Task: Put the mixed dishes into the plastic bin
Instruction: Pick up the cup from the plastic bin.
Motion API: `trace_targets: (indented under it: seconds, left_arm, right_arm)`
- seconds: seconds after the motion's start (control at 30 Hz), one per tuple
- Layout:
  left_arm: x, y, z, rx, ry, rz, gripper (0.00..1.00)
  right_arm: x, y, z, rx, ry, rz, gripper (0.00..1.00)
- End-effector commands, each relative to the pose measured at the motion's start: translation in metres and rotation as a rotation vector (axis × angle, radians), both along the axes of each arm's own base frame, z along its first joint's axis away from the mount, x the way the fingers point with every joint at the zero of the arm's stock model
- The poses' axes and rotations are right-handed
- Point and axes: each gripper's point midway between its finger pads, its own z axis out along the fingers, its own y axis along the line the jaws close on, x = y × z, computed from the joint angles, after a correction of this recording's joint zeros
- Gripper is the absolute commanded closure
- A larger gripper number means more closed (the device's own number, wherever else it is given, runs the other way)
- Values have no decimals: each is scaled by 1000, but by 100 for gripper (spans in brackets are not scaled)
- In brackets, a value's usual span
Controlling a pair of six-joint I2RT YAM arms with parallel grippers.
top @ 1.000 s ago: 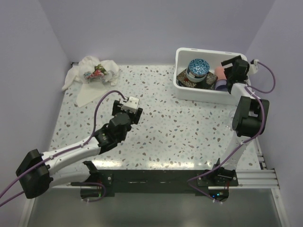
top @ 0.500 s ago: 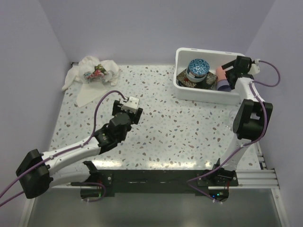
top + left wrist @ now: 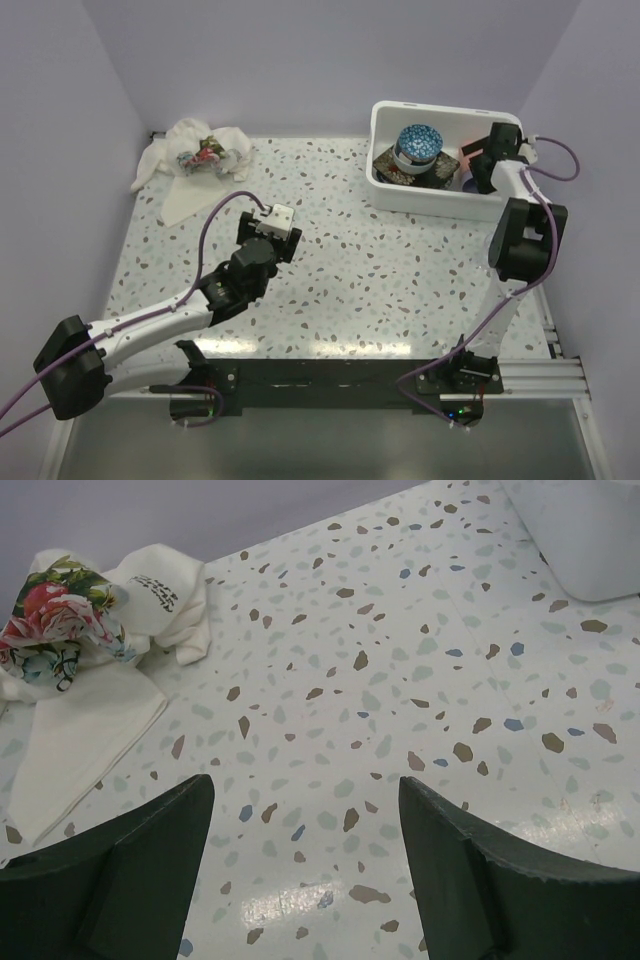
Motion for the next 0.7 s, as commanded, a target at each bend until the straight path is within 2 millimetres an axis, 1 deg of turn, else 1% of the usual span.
trace_targets:
  seconds: [0.0, 0.03, 0.07, 0.1, 0.17, 0.2, 0.27, 0.37, 0.5, 0.57, 0.67]
  left_arm:
    - [2, -3, 11, -25, -41, -1, 21]
    - [3, -3, 10, -24, -39, 0, 21]
    - [2, -3, 10, -24, -40, 0, 21]
    - [2, -3, 9, -22, -38, -1, 21]
    - [2, -3, 10, -24, -40, 0, 21]
    - [3, -3, 10, -23, -39, 2, 21]
    - [3, -3, 10, -24, -40, 2, 21]
    - [2, -3, 10, -24, -40, -1, 21]
    - [3, -3, 10, -24, -40, 0, 21]
    - [2, -3, 10, -22, -39, -2, 21]
    - [2, -3, 10, -23, -40, -3, 21]
  right_arm:
    - [15, -5, 13, 4, -91, -43, 2]
    - [18, -6, 15, 8, -117, -45, 2]
    - [16, -3, 6, 20, -116, -44, 2]
    - [22, -4, 12, 18, -157, -43, 2]
    - [22, -4, 14, 7, -179, -37, 3]
    - [26, -7, 24, -7, -223, -41, 3]
    - [24, -8, 36, -36, -262, -36, 4]
    - [28, -12, 60, -100, -331, -10, 4]
    - [35, -12, 83, -156, -385, 36, 6]
    - [38, -10, 91, -177, -406, 62, 9]
    - [40, -12, 94, -208, -406, 76, 12]
